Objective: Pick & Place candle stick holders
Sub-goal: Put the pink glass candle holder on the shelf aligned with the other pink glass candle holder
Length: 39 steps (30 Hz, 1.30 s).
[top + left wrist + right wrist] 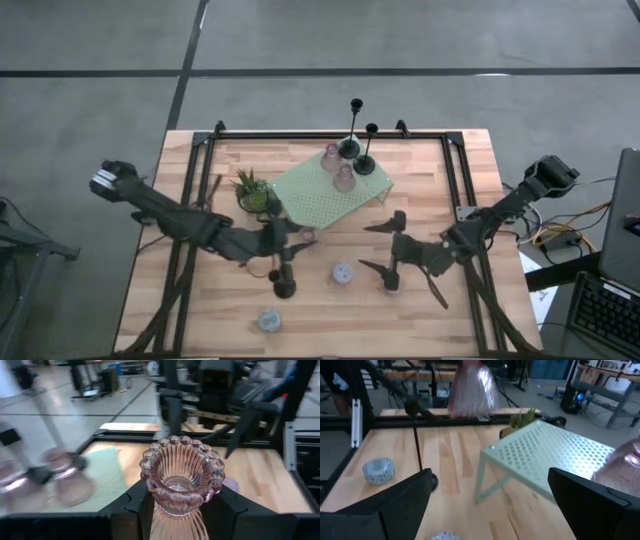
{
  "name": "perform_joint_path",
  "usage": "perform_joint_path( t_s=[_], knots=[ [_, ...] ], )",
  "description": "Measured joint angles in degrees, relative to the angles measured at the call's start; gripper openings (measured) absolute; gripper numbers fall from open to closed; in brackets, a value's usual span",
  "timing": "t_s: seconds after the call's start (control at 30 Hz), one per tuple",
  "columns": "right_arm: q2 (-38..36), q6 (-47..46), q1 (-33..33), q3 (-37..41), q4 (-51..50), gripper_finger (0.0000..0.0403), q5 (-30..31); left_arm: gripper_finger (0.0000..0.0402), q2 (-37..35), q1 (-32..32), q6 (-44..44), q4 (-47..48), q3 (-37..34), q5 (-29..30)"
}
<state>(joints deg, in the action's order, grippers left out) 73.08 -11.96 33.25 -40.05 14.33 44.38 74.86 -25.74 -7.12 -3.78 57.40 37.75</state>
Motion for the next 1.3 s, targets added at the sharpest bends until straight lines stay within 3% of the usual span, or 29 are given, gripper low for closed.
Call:
perform_joint_path(
  t_s=[0.17,0.3,0.63,1.0,1.3],
  knots=[
    [0.0,0.2,-1.7,0.0,1.7,0.0391,-5.8,0.0135,7.1,2.5,0.7,-2.7,3.4,-1.7],
    [0.7,0.5,-1.9,0.0,2.1,0.0391,-5.6,0.0135,12.4,3.7,1.0,-2.8,8.0,-6.0],
    [4.0,2.9,-2.0,0.0,7.1,0.0391,-5.9,0.0135,21.9,4.6,5.1,-2.7,18.9,-8.5],
    [4.7,3.1,-2.3,0.0,7.9,0.0388,-6.9,0.0136,24.2,5.1,4.6,-1.5,20.9,-8.6],
    [4.7,2.9,-3.4,0.0,8.8,0.0343,-7.5,0.0136,24.2,5.1,4.6,-2.2,20.9,-9.8]
  ],
)
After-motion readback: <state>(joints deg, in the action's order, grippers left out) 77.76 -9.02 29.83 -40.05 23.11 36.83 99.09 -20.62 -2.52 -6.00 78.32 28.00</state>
